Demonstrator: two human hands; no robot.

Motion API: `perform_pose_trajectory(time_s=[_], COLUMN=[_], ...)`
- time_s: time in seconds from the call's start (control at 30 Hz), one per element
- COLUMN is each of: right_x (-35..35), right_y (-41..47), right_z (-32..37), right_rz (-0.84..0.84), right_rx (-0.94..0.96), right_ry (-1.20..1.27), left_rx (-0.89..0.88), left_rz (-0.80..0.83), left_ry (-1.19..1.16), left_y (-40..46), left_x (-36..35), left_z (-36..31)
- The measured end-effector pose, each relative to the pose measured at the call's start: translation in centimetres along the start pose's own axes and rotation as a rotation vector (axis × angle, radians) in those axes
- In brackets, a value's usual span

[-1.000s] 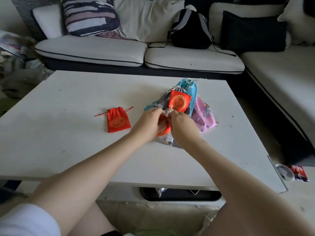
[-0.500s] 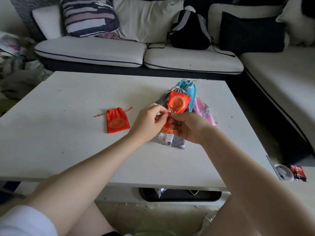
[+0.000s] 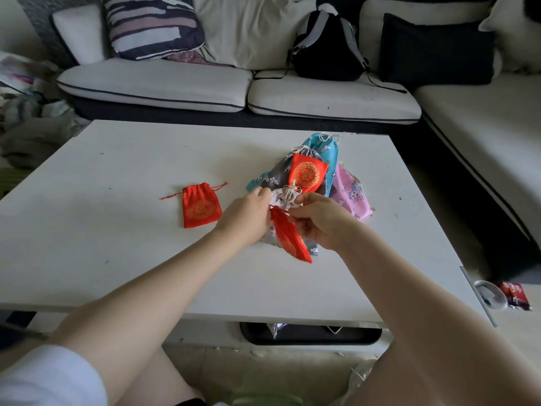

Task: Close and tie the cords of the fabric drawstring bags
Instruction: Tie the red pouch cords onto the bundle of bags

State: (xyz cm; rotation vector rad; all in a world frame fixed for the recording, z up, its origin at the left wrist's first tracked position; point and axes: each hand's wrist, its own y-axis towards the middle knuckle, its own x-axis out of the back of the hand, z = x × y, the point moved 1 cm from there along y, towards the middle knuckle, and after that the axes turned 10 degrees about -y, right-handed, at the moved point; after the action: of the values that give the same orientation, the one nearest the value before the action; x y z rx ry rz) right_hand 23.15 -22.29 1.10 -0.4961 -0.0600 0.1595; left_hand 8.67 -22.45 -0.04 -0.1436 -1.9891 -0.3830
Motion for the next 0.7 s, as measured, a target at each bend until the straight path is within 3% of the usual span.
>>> perform_pose_trajectory(time_s=[0.07, 0.2, 0.37, 0.5, 0.63, 0.7], right_x=[-0.1, 0.5, 0.6, 1.5, 2.3, 2.7], right_y=[0.4, 1.0, 2.4, 4.1, 6.9, 8.4], right_z=[-0.3, -0.4, -1.4, -2.6, -1.8, -0.9], right_rz=[-0.001, 0.022, 0.086, -0.01, -0.191, -0.279], right_rx=[0.017, 0.051, -0.008, -0.087, -0.086, -0.167], right_ry=[-0.019, -0.072, -0.093, -0.041, 0.177, 0.007], left_rx=[0.052, 0.008, 0.077, 0.383, 0.474, 0.479], left_rz=[0.05, 0.027, 0.152, 0.346, 0.088, 0.051], left_ry=[0.09, 0.053, 0.046, -0.341, -0.636, -0.553], left_y=[0.0, 0.6, 1.2, 2.5, 5.7, 6.6], left_x=[-0.4, -0.1, -0.7, -1.7, -2.8, -3.4], left_z=[0.0, 0.6, 1.4, 2.3, 3.8, 5.4])
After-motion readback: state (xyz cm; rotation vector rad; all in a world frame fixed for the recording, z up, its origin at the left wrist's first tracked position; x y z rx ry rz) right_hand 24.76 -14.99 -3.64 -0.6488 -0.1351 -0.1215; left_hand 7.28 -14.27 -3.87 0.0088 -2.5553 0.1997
